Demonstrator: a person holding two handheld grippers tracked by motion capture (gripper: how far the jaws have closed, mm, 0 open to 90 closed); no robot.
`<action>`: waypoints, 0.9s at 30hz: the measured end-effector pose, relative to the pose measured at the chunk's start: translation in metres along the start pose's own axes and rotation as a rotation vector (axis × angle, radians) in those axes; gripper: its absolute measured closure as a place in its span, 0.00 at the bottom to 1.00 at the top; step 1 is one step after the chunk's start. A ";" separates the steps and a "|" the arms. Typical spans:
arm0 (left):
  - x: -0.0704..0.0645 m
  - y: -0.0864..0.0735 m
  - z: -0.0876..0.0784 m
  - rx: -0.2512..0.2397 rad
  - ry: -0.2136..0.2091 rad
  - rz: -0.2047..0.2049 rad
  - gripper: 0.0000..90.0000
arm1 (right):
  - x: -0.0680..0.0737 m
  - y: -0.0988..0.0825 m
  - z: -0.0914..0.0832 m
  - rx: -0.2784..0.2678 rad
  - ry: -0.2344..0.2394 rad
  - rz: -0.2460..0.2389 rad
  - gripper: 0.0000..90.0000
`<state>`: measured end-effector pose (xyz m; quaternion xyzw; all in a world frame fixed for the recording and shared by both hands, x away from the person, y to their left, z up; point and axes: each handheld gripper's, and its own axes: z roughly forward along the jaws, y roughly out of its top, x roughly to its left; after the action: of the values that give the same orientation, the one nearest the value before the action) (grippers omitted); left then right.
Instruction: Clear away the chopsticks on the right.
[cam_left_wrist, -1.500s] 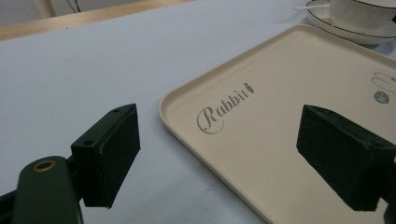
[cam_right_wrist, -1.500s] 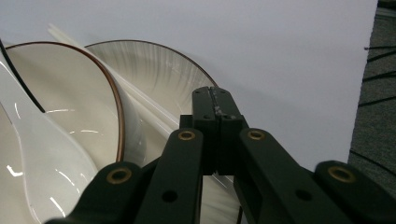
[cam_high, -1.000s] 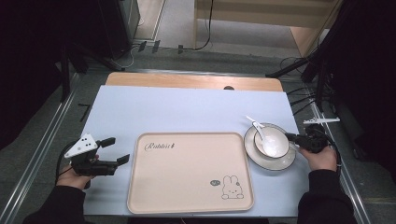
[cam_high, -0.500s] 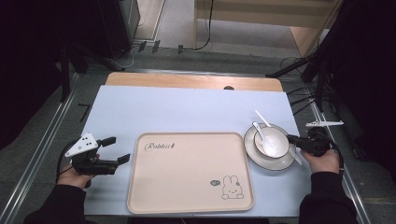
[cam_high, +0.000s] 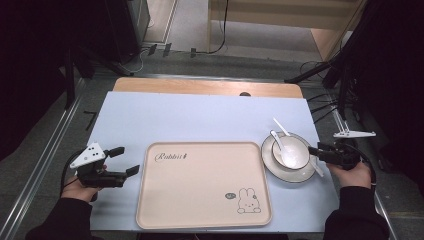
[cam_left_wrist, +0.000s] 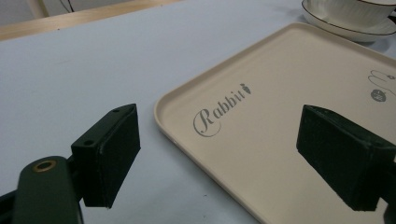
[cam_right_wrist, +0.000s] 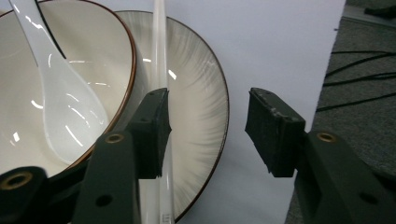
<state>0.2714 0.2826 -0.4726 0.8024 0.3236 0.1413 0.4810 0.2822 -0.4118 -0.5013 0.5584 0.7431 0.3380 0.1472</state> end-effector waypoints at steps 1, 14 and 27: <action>0.000 0.000 0.000 0.000 0.000 -0.001 0.16 | 0.001 0.000 0.001 0.008 0.003 0.000 0.59; 0.000 0.000 0.000 0.001 0.001 -0.002 0.16 | -0.001 -0.003 0.007 0.042 0.047 0.020 0.81; 0.000 0.000 -0.001 0.002 0.003 -0.003 0.16 | 0.002 -0.004 0.004 0.048 0.080 -0.017 0.78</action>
<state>0.2711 0.2833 -0.4725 0.8023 0.3257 0.1415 0.4798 0.2805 -0.4089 -0.5063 0.5414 0.7611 0.3409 0.1067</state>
